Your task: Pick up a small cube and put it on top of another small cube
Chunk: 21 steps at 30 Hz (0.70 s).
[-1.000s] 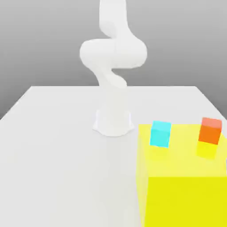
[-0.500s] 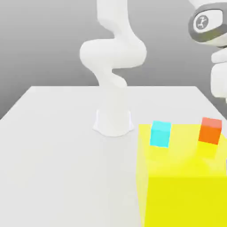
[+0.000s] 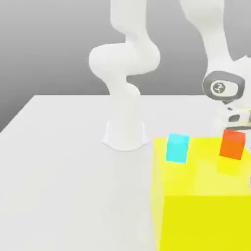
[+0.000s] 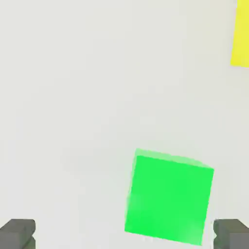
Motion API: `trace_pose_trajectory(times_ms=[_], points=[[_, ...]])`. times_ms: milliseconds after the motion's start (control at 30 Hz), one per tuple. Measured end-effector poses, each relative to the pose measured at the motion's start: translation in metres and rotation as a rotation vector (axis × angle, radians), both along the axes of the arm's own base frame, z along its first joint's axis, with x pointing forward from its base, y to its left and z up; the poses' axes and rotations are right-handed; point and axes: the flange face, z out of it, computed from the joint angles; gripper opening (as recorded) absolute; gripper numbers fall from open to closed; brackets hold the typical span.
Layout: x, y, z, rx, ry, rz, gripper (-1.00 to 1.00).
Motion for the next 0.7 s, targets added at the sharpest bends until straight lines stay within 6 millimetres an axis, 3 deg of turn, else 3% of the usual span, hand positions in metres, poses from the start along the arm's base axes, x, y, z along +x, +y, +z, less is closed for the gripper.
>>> trace_pose_trajectory(times_ms=[167,267,300,533,700], points=[[0.002,-0.001,-0.026,0.002,0.002,-0.031,0.0],[0.001,-0.003,-0.057,-0.002,0.002,-0.031,0.0],[0.001,-0.004,-0.062,-0.004,0.001,-0.03,-1.0],[0.001,-0.003,-0.062,-0.002,0.001,-0.03,-1.0],[0.002,-0.001,-0.027,0.004,0.001,-0.033,-1.0]])
